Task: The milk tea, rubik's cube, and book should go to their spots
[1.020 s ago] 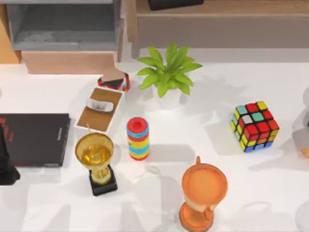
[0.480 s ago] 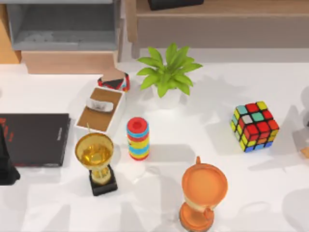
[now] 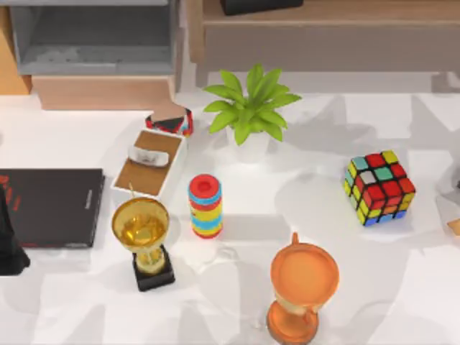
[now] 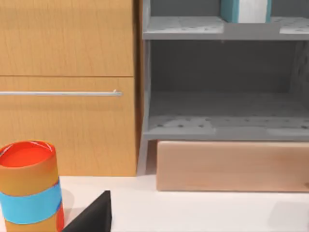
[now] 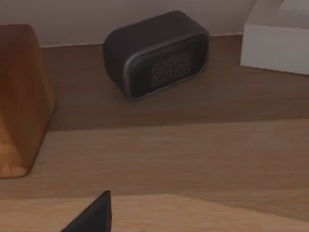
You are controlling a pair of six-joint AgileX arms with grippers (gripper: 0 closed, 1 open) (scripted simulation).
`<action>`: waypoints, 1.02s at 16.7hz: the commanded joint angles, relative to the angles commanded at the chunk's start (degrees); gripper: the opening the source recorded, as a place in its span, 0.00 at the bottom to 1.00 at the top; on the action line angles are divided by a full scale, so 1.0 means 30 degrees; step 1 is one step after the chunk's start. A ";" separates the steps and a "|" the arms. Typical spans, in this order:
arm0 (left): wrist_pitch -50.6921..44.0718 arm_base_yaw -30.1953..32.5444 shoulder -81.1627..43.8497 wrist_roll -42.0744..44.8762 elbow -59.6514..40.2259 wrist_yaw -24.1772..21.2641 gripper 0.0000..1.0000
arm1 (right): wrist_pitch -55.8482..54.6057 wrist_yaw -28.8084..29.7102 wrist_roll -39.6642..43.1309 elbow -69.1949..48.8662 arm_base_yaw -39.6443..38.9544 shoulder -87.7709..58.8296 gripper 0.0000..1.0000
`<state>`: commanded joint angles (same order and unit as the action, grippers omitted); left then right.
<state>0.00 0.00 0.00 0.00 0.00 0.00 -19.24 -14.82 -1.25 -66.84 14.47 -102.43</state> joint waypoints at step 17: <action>0.0000 0.0000 0.0000 0.0000 0.0000 0.0000 1.00 | 3.0021 0.4952 -0.1081 -1.0579 -1.1023 -0.4898 1.00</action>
<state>0.00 0.00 0.00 0.00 0.00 0.00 70.82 0.04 -4.49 -98.58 -18.60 -117.12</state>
